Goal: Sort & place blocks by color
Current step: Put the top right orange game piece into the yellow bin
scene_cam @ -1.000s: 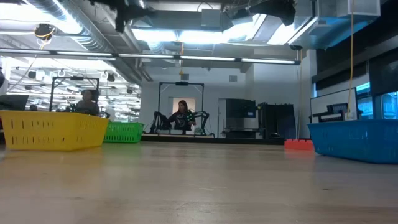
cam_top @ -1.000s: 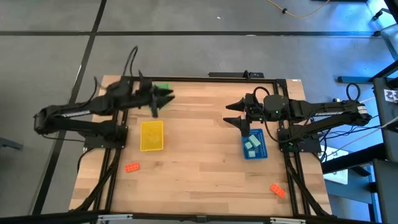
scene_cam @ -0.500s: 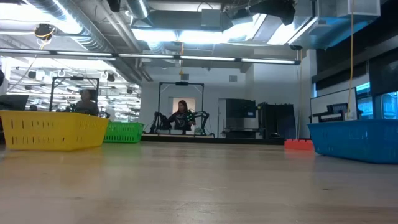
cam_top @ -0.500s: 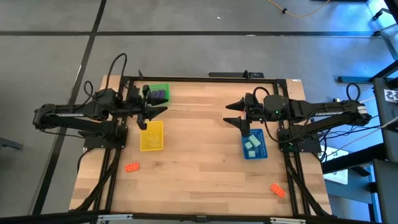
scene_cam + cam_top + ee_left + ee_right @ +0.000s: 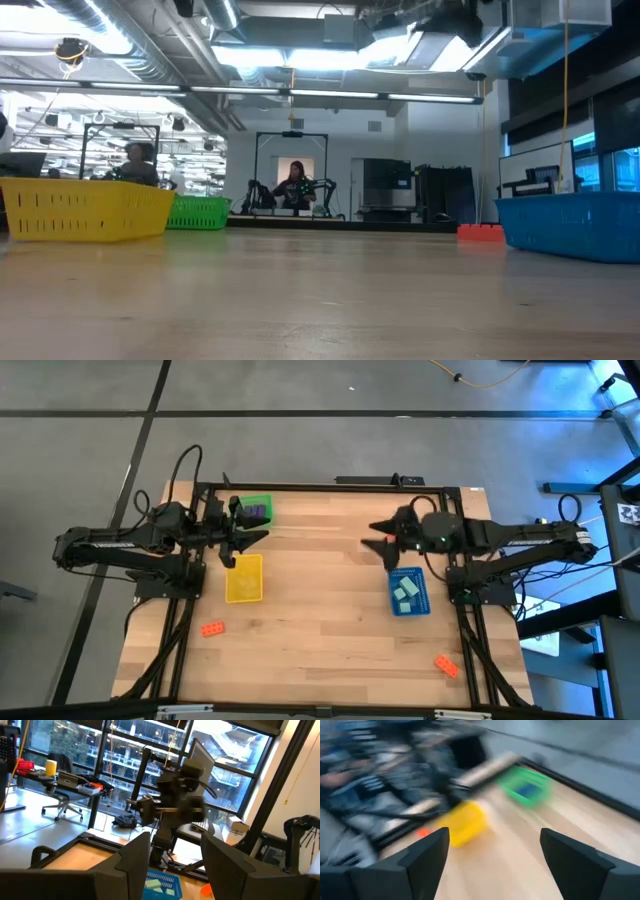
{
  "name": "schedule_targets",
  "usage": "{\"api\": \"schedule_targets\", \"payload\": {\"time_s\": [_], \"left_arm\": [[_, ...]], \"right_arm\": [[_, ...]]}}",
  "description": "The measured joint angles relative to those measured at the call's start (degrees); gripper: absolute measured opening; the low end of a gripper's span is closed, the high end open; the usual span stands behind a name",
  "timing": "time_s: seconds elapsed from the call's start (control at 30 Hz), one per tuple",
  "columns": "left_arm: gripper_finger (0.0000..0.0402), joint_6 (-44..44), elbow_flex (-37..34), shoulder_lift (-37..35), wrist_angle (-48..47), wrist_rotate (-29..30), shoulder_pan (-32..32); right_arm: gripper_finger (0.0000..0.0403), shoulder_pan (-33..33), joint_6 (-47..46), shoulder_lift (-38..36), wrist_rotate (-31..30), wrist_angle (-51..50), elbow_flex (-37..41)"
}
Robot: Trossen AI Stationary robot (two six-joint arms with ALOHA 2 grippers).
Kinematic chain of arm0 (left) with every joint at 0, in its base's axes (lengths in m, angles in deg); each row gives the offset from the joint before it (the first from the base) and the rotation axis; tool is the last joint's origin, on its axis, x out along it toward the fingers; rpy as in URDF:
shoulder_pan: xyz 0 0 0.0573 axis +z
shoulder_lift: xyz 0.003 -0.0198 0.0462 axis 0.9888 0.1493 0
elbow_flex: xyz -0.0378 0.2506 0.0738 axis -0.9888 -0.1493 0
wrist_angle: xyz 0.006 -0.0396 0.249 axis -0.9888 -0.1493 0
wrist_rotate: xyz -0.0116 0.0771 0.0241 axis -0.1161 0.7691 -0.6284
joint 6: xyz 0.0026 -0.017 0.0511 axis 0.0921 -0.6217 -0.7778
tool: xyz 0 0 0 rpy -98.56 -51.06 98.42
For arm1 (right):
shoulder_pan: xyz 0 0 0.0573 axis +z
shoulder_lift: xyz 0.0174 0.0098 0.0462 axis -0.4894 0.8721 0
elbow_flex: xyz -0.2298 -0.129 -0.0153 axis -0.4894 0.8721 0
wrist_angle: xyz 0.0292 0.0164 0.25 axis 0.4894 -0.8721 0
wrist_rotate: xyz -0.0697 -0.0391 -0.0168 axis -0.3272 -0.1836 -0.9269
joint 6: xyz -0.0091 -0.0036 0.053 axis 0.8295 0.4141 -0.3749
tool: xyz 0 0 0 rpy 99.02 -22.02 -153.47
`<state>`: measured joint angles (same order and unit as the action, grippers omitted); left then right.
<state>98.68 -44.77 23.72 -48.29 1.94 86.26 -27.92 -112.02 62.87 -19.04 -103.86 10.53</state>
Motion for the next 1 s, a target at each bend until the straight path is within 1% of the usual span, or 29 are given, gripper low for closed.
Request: {"api": "schedule_targets", "payload": {"time_s": [0.07, 0.13, 0.23, 0.33, 0.4, 0.5, 0.6, 0.7, 0.77, 1.0], "left_arm": [[0.0167, 0.0, 0.0, 0.0, 0.1, 0.0, 0.0], [0.0167, 0.0, 0.0, 0.0, 0.4, 0.0, 0.0], [0.0167, 0.0, 0.0, 0.0, 0.9, 0.0, 0.0], [0.0167, 0.0, 0.0, 0.0, 1.0, 0.0, 0.0], [0.0167, 0.1, 0.0, 0.0, 1.3, 0.0, 0.0], [0.0167, 0.2, 0.0, 0.0, 1.3, 0.0, 0.0], [0.0167, 0.2, 0.0, 0.0, 2.1, 0.0, 0.0], [0.0167, 0.1, 0.0, 0.0, 2.7, 0.0, 0.0], [0.0167, 0.1, 0.0, 0.0, 2.9, 0.2, 0.0], [0.0167, 0.2, 0.0, 0.0, 2.9, 0.4, 0.0]], "right_arm": [[0.0313, -3.3, -6.9, 1.0, -2.5, -10.5, -3.2], [0.0313, -7.9, -11.2, 2.8, -2.3, -22.6, -6.7], [0.0313, -16.0, -10.7, 6.9, 3.0, -36.1, -9.3], [0.0313, -23.3, -6.9, 11.8, 8.0, -43.3, -8.1], [0.0313, -27.0, -2.2, 15.2, 9.0, -44.6, -6.0], [0.0313, -31.5, 5.7, 20.5, 9.2, -43.1, -3.4], [0.0313, -34.3, 12.9, 25.5, 11.5, -40.3, -2.3], [0.0313, -36.0, 18.2, 30.2, 13.0, -38.2, -2.1], [0.0313, -36.7, 19.9, 32.6, 13.6, -37.1, -2.1], [0.0313, -37.7, 20.8, 38.9, 15.6, -35.9, -2.1]]}}
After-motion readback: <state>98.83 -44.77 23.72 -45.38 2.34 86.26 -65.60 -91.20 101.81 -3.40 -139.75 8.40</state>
